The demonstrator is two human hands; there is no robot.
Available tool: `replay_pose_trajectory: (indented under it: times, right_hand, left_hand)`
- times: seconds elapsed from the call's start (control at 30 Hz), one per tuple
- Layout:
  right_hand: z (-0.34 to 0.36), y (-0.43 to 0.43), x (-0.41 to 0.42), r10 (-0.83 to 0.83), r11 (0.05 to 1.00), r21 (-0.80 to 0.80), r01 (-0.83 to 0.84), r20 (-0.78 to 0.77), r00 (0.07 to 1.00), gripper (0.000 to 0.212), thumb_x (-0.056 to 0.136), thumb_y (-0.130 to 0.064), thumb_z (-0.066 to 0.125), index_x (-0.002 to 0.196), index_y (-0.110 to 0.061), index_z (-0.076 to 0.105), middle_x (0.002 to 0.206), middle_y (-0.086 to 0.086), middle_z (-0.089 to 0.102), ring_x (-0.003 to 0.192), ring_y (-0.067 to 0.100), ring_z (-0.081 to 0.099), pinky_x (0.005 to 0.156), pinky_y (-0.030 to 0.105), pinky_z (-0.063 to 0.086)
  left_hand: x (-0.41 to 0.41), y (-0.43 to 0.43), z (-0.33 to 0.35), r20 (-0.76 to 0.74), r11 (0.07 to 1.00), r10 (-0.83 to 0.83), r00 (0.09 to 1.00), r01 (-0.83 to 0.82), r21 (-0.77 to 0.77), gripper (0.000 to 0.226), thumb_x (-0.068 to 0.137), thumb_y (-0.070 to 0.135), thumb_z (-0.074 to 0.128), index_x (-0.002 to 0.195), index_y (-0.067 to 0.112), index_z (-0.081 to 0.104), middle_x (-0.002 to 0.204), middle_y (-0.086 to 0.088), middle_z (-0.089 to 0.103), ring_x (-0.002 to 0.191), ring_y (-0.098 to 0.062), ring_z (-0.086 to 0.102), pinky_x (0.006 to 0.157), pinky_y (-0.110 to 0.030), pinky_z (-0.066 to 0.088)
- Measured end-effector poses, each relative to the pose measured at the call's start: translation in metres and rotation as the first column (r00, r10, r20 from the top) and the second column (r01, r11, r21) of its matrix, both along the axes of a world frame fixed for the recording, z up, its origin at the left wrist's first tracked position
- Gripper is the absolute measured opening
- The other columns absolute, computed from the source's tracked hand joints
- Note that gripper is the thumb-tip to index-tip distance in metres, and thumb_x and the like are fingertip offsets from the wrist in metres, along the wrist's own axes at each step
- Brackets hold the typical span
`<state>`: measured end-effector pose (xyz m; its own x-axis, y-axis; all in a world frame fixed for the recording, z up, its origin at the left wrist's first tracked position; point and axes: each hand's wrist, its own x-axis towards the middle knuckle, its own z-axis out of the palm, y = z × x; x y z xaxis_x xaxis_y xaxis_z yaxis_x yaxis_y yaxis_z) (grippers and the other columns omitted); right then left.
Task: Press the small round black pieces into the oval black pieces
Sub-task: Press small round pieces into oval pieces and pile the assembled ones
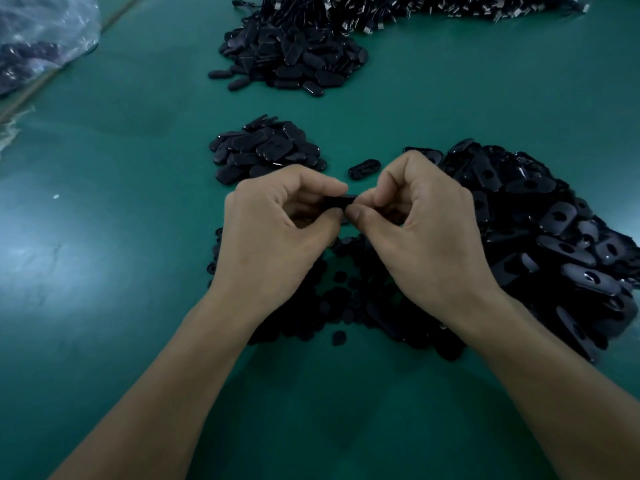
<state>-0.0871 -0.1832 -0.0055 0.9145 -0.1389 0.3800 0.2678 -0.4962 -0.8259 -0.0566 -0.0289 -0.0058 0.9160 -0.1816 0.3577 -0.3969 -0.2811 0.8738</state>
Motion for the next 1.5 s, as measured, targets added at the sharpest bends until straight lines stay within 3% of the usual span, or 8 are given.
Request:
replay_pose_trajectory:
  times: [0.1, 0.27, 0.53, 0.63, 0.73, 0.83, 1.07, 1.5]
  right_hand:
    - [0.001, 0.003, -0.002, -0.021, 1.000, -0.004, 0.021, 0.041, 0.999, 0.041, 0.084, -0.007, 0.078, 0.071, -0.029, 0.046, 0.076, -0.004, 0.069, 0.077, 0.002, 0.070, 0.064, 0.024, 0.058]
    - [0.001, 0.004, -0.004, -0.032, 0.997, -0.059, 0.040, 0.126, 0.992, 0.036, 0.086, -0.003, 0.076, 0.069, -0.023, 0.052, 0.071, 0.001, 0.068, 0.067, 0.022, 0.070, 0.056, 0.035, 0.055]
    - [0.000, 0.000, -0.003, 0.111, 0.982, -0.170, -0.081, 0.176, 0.978, 0.027, 0.086, 0.004, 0.071, 0.075, -0.016, 0.056, 0.071, 0.001, 0.069, 0.071, 0.024, 0.072, 0.058, 0.040, 0.056]
    - [-0.001, 0.000, -0.002, 0.103, 0.990, -0.113, -0.082, 0.188, 0.977, 0.028, 0.087, 0.002, 0.071, 0.078, -0.019, 0.054, 0.078, -0.003, 0.069, 0.076, 0.014, 0.070, 0.066, 0.030, 0.057]
    - [0.000, -0.003, 0.002, 0.049, 0.992, -0.122, -0.032, 0.135, 0.990, 0.018, 0.087, -0.009, 0.074, 0.094, -0.021, 0.063, 0.090, -0.011, 0.066, 0.083, 0.004, 0.062, 0.073, 0.010, 0.045]
    - [0.000, -0.010, 0.005, 0.110, 0.993, -0.050, -0.109, 0.003, 0.994, 0.019, 0.091, -0.017, 0.073, 0.108, -0.024, 0.070, 0.096, -0.018, 0.069, 0.091, -0.002, 0.066, 0.080, 0.010, 0.048]
    - [0.002, -0.015, 0.009, 0.210, 0.966, 0.171, -0.195, -0.072, 0.975, 0.013, 0.089, -0.018, 0.077, 0.093, -0.028, 0.071, 0.083, -0.012, 0.075, 0.077, 0.003, 0.071, 0.070, 0.015, 0.053]
    - [0.002, -0.017, 0.008, 0.183, 0.975, 0.147, -0.165, -0.122, 0.975, 0.015, 0.085, -0.014, 0.077, 0.081, -0.026, 0.069, 0.068, -0.013, 0.071, 0.058, -0.002, 0.062, 0.056, 0.011, 0.046]
  left_hand:
    - [0.000, 0.000, 0.000, 0.009, 1.000, 0.009, 1.000, -0.009, 0.013, 0.038, 0.080, 0.000, 0.079, 0.088, 0.036, 0.071, 0.083, 0.016, 0.076, 0.077, -0.004, 0.074, 0.073, -0.018, 0.057]
    - [-0.002, -0.001, 0.001, 0.019, 0.999, 0.030, 0.999, -0.030, 0.015, 0.036, 0.083, 0.002, 0.080, 0.091, 0.035, 0.070, 0.083, 0.013, 0.076, 0.079, -0.006, 0.074, 0.075, -0.022, 0.058]
    - [0.000, 0.000, 0.002, -0.013, 0.998, 0.058, 0.998, -0.058, 0.009, 0.034, 0.083, 0.003, 0.080, 0.090, 0.033, 0.067, 0.082, 0.012, 0.073, 0.076, -0.007, 0.071, 0.074, -0.024, 0.058]
    - [0.001, 0.000, 0.003, -0.051, 0.999, 0.039, 0.998, -0.039, -0.017, 0.034, 0.084, 0.001, 0.078, 0.091, 0.032, 0.067, 0.079, 0.013, 0.072, 0.070, -0.002, 0.067, 0.068, -0.018, 0.053]
    - [0.000, -0.001, 0.005, -0.099, 0.996, -0.020, 0.995, 0.011, -0.093, 0.034, 0.085, -0.003, 0.075, 0.093, 0.028, 0.067, 0.078, 0.009, 0.073, 0.068, -0.003, 0.065, 0.067, -0.019, 0.054]
    - [0.000, 0.001, 0.006, -0.149, 0.981, -0.098, 0.984, 0.070, -0.182, 0.030, 0.088, -0.007, 0.072, 0.099, 0.020, 0.066, 0.078, 0.003, 0.075, 0.066, -0.010, 0.065, 0.068, -0.025, 0.058]
    - [0.001, 0.004, 0.008, -0.178, 0.972, -0.122, 0.976, 0.081, -0.221, 0.025, 0.084, -0.003, 0.077, 0.097, 0.017, 0.069, 0.077, 0.004, 0.076, 0.065, -0.009, 0.070, 0.066, -0.018, 0.057]
    - [0.001, 0.003, 0.006, -0.208, 0.980, -0.118, 0.971, 0.080, -0.184, 0.024, 0.081, -0.003, 0.079, 0.091, 0.018, 0.073, 0.081, -0.006, 0.077, 0.068, -0.011, 0.074, 0.066, -0.018, 0.058]
